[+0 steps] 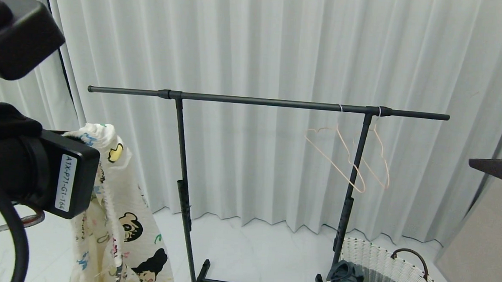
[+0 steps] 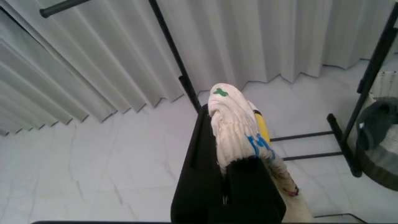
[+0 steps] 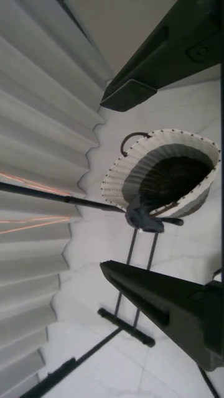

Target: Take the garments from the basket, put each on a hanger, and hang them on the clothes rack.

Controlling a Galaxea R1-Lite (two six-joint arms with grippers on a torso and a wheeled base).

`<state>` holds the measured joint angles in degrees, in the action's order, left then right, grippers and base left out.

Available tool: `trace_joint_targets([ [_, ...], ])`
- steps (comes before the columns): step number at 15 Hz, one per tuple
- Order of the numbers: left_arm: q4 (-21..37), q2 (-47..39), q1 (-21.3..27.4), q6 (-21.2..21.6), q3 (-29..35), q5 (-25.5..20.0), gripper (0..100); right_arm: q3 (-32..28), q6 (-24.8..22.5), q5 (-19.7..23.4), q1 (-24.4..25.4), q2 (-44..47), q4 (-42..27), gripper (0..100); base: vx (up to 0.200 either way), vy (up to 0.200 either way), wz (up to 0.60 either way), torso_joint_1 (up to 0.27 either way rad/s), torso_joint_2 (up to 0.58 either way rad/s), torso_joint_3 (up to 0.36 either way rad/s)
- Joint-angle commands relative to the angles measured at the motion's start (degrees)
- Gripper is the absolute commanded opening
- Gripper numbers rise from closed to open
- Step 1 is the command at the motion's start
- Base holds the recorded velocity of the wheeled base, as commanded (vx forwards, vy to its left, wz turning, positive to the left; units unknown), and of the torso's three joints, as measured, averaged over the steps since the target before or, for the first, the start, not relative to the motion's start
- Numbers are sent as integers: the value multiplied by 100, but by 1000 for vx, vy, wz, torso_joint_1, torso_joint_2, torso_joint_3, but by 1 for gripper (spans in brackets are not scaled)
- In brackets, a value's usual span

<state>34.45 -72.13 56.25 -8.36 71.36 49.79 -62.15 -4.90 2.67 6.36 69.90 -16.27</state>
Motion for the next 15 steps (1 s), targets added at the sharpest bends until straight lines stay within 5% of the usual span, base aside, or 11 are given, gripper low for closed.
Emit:
trace_joint_targets([
  [1,0,-29,0,-7,0,5,0,1,-11,-12,-4,103,1,100,200,0,0,27,-7,-12],
  [11,0,-126,9,-16,-26,5,0,27,-2,-12,-214,1052,546,100,200,0,0,4,2,0],
  [15,-9,-99,35,-43,-369,-13,0,774,-46,-38,-250,1509,1496,100,100,0,0,2,0,0],
])
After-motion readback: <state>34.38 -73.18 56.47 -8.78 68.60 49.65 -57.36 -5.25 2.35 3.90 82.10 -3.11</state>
